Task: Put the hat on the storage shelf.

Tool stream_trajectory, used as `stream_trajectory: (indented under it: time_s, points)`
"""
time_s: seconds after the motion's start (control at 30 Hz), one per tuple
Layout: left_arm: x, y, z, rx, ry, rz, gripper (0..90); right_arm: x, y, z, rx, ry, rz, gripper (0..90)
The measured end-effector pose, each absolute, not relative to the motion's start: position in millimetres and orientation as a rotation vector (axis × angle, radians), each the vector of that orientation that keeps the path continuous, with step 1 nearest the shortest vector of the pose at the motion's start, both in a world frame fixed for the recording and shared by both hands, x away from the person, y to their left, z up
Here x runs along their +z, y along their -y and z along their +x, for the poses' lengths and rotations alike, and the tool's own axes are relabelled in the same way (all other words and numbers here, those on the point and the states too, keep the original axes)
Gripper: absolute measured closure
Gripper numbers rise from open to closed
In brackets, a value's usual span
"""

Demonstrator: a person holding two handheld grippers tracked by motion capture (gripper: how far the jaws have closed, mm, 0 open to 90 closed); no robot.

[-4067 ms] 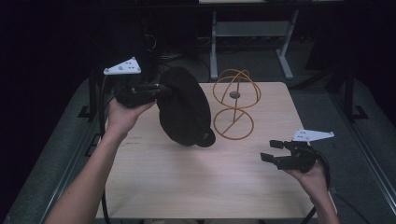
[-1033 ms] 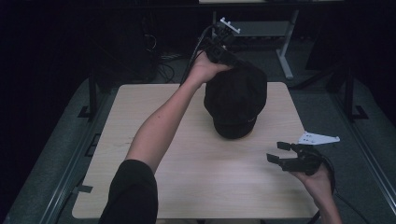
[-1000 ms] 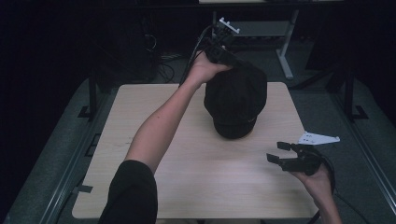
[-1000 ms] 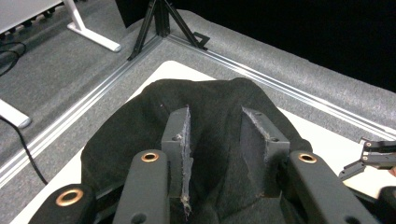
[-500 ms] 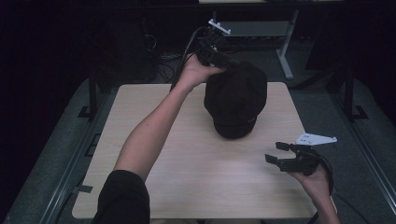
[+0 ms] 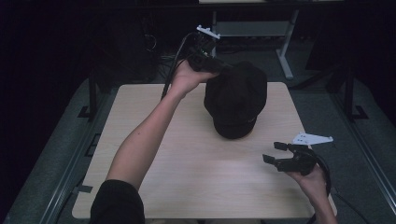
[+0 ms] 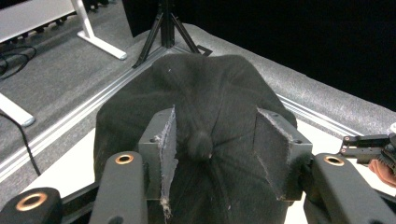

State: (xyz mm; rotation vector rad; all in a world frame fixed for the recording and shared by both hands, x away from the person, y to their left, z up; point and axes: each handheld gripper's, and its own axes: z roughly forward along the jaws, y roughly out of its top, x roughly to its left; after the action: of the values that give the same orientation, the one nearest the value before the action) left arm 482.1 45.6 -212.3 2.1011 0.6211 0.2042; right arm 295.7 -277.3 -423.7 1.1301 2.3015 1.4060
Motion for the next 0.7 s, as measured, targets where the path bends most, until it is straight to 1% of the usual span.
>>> stream_trajectory:
  time_s: [0.6, 0.7]
  points:
    - [-231.5, -83.9, 462.6, 0.208, -0.663, 2.080, 45.6, -425.7, 268.0, 297.7, 1.382, -2.313, 1.139, 20.9]
    - [-234.7, -90.6, 460.7, 0.188, -0.666, 2.078, 45.3, -426.7, 267.1, 297.9, 1.378, -2.321, 1.149, 20.8]
